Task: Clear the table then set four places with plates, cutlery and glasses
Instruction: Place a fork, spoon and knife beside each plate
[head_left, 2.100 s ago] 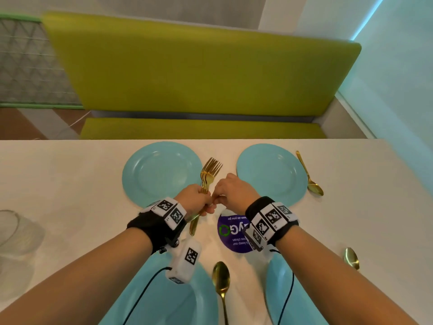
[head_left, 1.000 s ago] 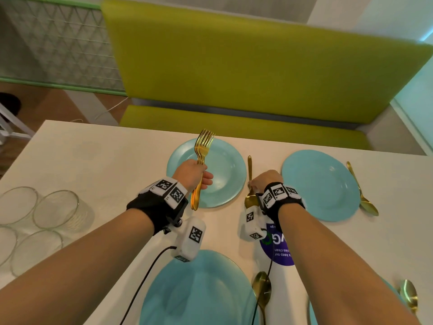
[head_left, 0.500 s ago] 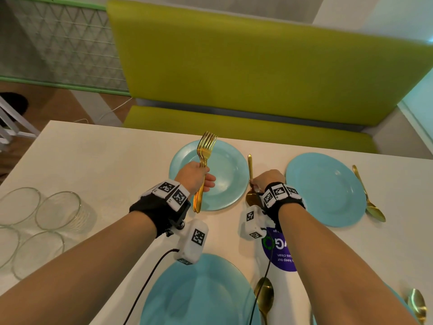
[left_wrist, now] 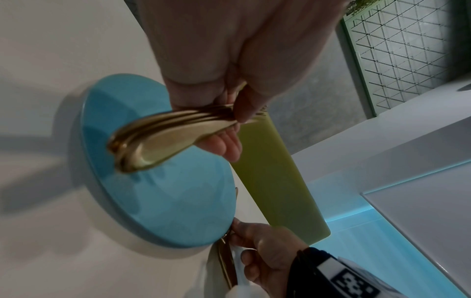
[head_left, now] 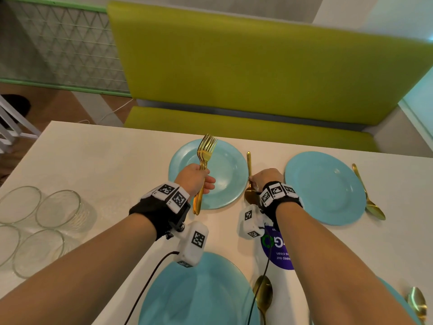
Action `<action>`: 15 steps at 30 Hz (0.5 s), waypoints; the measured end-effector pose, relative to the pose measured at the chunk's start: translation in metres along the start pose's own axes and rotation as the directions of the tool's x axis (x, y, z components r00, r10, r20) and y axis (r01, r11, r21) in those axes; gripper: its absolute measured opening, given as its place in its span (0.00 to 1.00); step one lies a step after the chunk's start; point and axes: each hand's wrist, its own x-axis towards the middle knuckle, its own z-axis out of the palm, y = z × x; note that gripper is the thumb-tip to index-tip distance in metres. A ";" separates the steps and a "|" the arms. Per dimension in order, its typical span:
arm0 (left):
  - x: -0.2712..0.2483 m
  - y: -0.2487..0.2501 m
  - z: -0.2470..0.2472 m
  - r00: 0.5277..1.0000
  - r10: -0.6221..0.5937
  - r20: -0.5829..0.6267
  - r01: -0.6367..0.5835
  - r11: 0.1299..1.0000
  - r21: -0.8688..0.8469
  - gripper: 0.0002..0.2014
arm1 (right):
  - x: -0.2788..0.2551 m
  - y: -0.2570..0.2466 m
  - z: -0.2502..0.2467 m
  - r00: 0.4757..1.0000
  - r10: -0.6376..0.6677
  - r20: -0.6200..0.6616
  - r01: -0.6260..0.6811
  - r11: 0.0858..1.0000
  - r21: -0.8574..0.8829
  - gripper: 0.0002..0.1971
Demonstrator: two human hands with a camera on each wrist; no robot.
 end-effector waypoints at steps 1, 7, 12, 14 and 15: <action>0.000 -0.001 0.000 1.000 -0.003 -0.002 0.003 1.000 0.000 0.04 | 0.000 0.001 0.000 1.000 -0.002 0.008 0.002 0.999 -0.040 0.17; -0.003 -0.003 0.000 1.000 0.007 -0.005 -0.007 1.000 0.008 0.04 | -0.007 -0.004 0.004 0.995 -0.037 -0.088 -0.004 0.902 -0.431 0.22; -0.003 -0.004 0.001 1.000 0.000 -0.017 0.000 1.000 -0.004 0.09 | -0.010 -0.006 0.004 0.982 -0.092 -0.163 0.020 0.918 -0.396 0.21; -0.003 -0.005 0.002 1.000 -0.003 -0.017 0.003 1.000 0.014 0.10 | -0.018 -0.010 0.000 0.960 -0.218 -0.178 0.144 0.924 -0.355 0.17; -0.003 -0.006 0.004 1.000 -0.006 -0.011 0.007 0.999 0.033 0.10 | -0.025 -0.013 -0.001 0.939 -0.295 -0.179 0.229 0.921 -0.316 0.14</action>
